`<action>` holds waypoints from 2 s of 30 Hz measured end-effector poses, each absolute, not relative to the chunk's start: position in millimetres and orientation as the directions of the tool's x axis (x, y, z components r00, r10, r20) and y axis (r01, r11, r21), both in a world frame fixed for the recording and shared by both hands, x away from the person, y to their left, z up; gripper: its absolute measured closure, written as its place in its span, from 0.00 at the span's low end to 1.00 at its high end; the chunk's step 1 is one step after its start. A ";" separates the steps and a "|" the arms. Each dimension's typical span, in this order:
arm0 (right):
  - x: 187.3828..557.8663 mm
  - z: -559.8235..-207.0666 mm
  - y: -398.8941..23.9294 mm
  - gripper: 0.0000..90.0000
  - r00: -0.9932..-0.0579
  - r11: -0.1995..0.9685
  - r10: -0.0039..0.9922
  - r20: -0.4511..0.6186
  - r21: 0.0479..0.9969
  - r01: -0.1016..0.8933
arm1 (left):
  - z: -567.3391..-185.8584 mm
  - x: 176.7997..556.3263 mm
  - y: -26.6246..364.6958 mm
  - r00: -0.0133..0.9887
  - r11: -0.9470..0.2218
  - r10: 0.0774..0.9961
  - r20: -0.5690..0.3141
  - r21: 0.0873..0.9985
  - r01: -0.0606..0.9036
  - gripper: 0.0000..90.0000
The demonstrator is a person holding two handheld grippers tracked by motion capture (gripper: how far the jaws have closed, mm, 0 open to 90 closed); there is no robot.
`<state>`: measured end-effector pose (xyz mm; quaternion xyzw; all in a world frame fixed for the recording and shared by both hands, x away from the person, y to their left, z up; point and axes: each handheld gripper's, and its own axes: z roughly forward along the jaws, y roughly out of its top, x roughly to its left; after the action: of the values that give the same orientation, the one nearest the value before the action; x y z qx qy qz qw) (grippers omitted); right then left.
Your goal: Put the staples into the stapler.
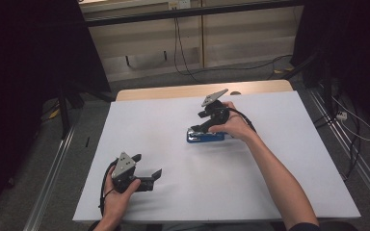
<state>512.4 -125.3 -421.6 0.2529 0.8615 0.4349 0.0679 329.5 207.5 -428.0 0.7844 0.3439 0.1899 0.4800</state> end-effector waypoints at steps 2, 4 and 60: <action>511.6 -421.1 -128.0 0.19 -0.845 0.467 0.524 0.109 0.793 0.392 | -428.0 329.4 207.6 0.691 -0.302 0.722 -0.033 0.884 0.357 0.05; 509.9 -421.3 -130.1 0.13 -0.816 0.425 0.567 0.114 0.807 0.409 | -428.0 329.4 207.5 0.689 -0.300 0.724 -0.034 0.884 0.359 0.05; 418.5 -421.2 -197.5 0.04 -0.494 0.209 0.869 0.019 0.892 0.401 | -430.2 345.7 197.1 0.658 -0.269 0.752 -0.039 0.893 0.361 0.06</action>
<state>418.5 -197.5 -421.2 0.4327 0.7339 0.4566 0.2563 345.7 197.1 -430.2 0.7707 0.3613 0.2017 0.4846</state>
